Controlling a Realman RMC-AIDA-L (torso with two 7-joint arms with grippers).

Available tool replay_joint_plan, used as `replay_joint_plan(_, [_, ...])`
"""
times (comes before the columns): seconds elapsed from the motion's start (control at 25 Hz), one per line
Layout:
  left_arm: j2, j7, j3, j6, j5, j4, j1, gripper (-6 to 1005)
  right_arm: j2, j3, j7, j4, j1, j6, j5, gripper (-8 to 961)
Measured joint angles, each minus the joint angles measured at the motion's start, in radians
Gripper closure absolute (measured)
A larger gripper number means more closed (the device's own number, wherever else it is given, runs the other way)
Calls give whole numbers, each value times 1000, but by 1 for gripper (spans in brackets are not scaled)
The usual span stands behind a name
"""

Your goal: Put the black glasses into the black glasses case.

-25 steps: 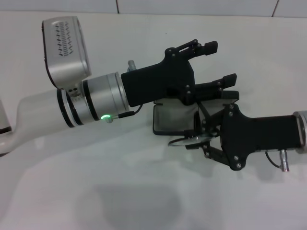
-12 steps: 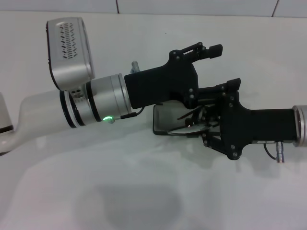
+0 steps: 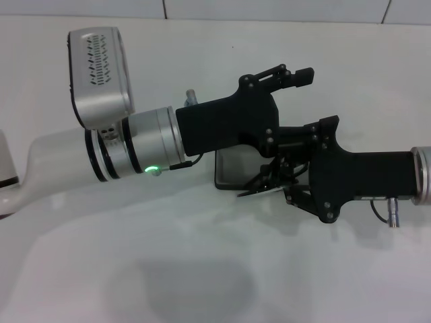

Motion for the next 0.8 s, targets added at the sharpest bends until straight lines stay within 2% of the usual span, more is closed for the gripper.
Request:
replay_joint_plan(0.2, [0,-1,-8,3,-46,0,8,169,-3,-1,-6,0,-6,18,-7,840])
replay_joint_plan(0.4, [6,-5,-9,23,-180,-10,45,169,6,-28,3,-93,-69,142,-8,839])
replay_joint_plan(0.56, [11,-38,-10,25,-325,-50,88,169,10,-144,76,-279,-159,269,-2,838])
replay_joint_plan(0.64, [9,-84,-10,19,-407,-95,109,169,10,-231,124,-392,-216,376,-1,838])
replay_joint_plan(0.8, [9,-133,-7,15,-451,-137,120,169,10,-373,146,-560,-322,554,5,837])
